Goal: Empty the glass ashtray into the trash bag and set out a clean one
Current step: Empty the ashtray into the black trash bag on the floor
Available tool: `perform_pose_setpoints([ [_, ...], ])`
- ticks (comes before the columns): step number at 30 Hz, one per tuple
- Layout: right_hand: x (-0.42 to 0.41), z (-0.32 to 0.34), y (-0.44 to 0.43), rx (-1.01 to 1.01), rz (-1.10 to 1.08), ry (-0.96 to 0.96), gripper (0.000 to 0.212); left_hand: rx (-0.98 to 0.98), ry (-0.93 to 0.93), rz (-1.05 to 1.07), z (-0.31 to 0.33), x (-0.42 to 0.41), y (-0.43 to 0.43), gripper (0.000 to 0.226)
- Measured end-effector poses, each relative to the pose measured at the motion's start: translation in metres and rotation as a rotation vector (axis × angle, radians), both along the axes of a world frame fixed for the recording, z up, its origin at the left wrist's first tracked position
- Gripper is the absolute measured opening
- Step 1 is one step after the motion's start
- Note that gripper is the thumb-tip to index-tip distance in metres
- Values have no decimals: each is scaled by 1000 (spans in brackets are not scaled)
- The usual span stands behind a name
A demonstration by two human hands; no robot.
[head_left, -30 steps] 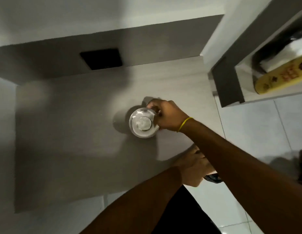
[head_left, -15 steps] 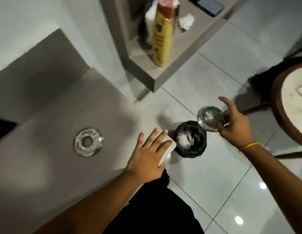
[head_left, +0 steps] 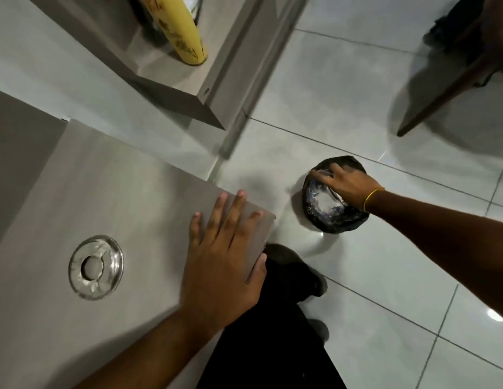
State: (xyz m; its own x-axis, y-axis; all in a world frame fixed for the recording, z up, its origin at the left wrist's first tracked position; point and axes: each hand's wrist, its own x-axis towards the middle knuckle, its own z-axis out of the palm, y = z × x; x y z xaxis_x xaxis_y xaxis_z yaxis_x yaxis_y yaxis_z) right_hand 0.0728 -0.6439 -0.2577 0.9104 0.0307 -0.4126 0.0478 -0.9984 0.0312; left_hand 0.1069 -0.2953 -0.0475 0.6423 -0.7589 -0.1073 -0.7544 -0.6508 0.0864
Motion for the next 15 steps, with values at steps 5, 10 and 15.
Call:
perform_pose_setpoints([
  [5, -4, -25, -8, -15, -12, 125, 86, -26, 38, 17, 3, -1, -1, 80],
  [10, -9, -42, -13, -5, -98, 182, 72, -27, 34, 10, 4, -1, -1, 77],
  [15, -7, -54, -12, 39, -112, 188, 81, -40, 22, 6, 3, -2, -1, 75],
])
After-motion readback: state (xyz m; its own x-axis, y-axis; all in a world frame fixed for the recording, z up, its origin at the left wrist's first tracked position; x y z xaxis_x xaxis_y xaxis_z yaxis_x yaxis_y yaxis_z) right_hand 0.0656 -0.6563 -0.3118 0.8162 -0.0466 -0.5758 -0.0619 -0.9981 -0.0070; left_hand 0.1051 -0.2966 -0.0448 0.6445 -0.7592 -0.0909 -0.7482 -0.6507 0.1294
